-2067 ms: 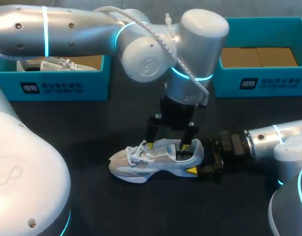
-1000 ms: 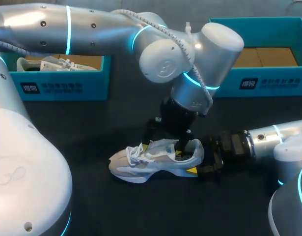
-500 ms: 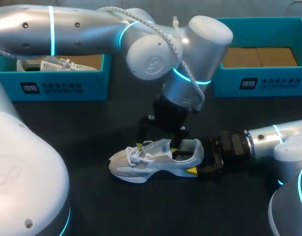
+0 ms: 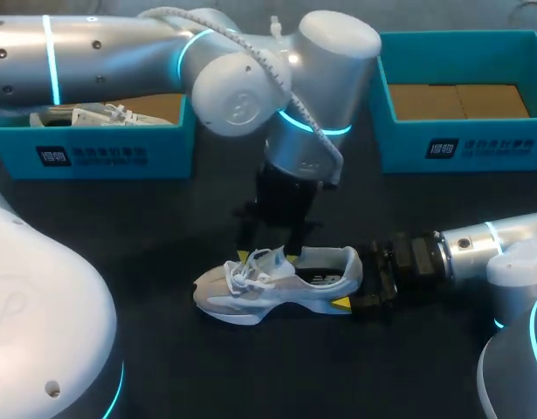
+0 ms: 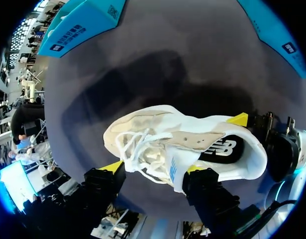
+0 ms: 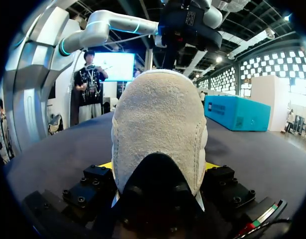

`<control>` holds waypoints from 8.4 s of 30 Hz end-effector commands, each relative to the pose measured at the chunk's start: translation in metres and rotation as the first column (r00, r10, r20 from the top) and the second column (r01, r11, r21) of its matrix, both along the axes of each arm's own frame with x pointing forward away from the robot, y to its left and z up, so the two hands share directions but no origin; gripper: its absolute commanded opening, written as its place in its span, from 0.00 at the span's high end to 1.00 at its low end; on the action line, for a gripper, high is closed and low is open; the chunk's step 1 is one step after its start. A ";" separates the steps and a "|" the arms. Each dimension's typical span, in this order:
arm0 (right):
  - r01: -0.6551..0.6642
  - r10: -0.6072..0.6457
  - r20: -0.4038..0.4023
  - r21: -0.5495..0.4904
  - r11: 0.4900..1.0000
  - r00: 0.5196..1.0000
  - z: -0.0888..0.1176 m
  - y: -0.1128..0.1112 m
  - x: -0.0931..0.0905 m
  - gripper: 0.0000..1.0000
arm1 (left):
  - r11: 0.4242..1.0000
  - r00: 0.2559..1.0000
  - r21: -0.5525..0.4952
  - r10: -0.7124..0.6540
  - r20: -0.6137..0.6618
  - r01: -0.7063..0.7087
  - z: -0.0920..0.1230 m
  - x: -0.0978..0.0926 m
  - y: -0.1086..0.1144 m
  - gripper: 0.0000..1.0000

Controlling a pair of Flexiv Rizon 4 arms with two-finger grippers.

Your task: Take the shoe out of the shoebox, open the shoe tongue, remove and reinsert the insole, then place the shoe into the shoebox

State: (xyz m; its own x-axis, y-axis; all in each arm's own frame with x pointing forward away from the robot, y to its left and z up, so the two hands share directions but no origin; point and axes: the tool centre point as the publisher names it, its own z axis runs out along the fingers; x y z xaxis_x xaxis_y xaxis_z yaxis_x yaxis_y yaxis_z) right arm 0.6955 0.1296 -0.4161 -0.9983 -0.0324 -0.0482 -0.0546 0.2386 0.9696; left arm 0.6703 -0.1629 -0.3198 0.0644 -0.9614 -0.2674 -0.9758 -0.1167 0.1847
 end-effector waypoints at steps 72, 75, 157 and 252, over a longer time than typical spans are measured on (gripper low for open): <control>0.002 -0.002 0.001 -0.003 1.000 1.000 -0.001 0.000 -0.001 1.00 | 0.786 0.998 -0.617 0.058 -0.003 -0.048 -0.009 -0.010 0.106 1.00; 0.002 -0.002 0.001 -0.003 1.000 1.000 -0.001 0.000 -0.001 1.00 | 0.787 0.998 -0.614 0.063 -0.012 -0.057 -0.017 -0.008 0.108 1.00; 0.002 -0.002 0.001 -0.003 1.000 1.000 -0.001 0.000 -0.001 1.00 | 0.115 0.311 -0.546 -0.908 0.281 0.830 0.124 -0.030 0.036 1.00; 0.002 -0.002 0.001 -0.003 1.000 1.000 -0.001 0.000 -0.001 1.00 | -0.281 -0.161 -0.444 -0.944 0.289 0.851 -0.051 0.010 -0.069 1.00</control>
State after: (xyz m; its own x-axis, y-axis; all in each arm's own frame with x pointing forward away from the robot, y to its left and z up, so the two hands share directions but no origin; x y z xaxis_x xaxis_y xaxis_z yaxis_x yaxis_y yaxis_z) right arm 0.6952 0.1297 -0.4161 -0.9983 -0.0316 -0.0483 -0.0544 0.2393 0.9694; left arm 0.6803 -0.2267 -0.3622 -0.9624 0.1644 0.2161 0.1498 0.9853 -0.0824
